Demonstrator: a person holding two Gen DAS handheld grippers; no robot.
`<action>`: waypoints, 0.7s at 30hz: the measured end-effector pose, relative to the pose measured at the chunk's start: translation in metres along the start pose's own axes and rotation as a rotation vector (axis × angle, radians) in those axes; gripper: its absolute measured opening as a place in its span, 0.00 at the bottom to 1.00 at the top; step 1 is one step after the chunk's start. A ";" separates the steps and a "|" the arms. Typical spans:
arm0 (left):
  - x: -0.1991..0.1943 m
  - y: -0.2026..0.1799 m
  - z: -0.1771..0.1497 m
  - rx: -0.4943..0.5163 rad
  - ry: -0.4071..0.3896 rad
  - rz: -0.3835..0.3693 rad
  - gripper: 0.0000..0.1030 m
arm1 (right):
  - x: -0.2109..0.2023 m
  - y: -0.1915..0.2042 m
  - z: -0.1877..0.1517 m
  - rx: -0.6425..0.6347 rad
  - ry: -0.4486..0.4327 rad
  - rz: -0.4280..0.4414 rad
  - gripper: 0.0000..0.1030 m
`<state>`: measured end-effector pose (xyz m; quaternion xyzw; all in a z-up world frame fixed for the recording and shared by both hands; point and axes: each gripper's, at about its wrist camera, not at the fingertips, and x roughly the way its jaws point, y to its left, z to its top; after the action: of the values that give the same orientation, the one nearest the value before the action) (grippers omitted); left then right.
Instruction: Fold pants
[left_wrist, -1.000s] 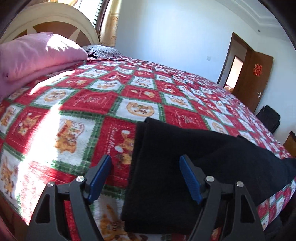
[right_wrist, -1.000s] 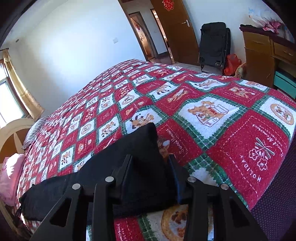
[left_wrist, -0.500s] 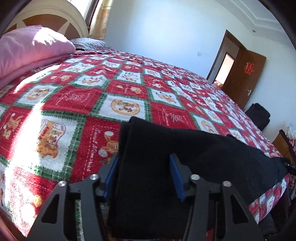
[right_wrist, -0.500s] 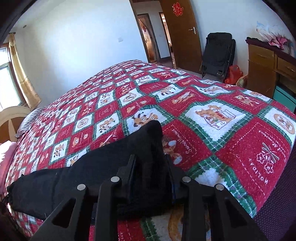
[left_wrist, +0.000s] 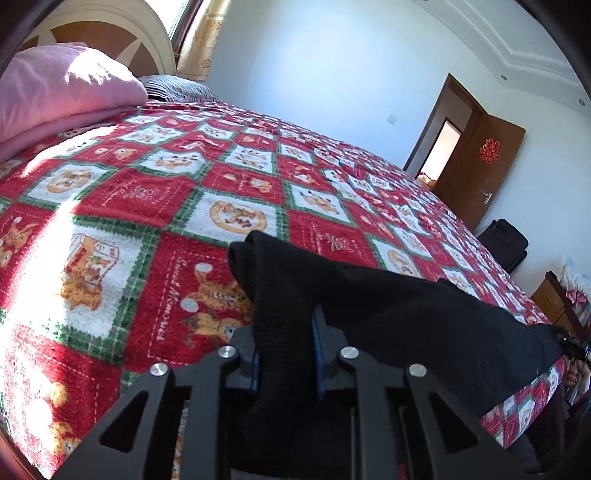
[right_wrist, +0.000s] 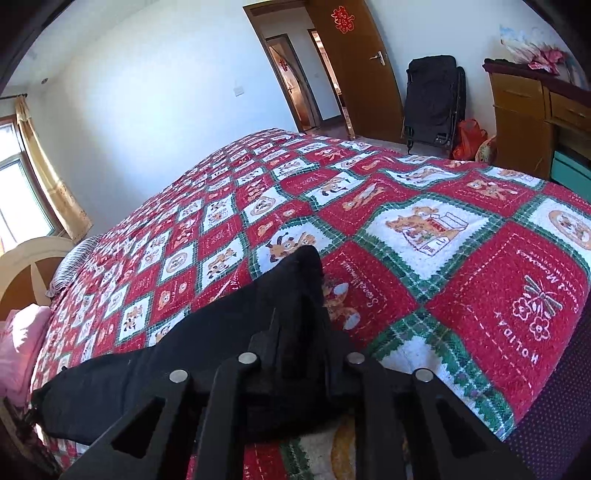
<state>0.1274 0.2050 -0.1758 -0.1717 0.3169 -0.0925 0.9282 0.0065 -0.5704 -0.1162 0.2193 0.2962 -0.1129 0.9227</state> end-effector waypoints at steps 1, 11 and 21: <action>-0.003 0.004 0.001 -0.030 -0.010 -0.008 0.21 | 0.000 0.000 0.000 0.004 0.002 0.005 0.13; -0.022 0.047 0.017 -0.101 -0.066 0.058 0.21 | -0.002 0.047 -0.016 -0.065 0.047 0.079 0.12; -0.022 0.050 0.006 -0.082 -0.070 0.132 0.49 | -0.016 0.036 -0.020 -0.062 0.010 -0.058 0.44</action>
<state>0.1173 0.2592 -0.1777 -0.1915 0.2984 -0.0121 0.9349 -0.0041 -0.5286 -0.1088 0.1827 0.3102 -0.1294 0.9239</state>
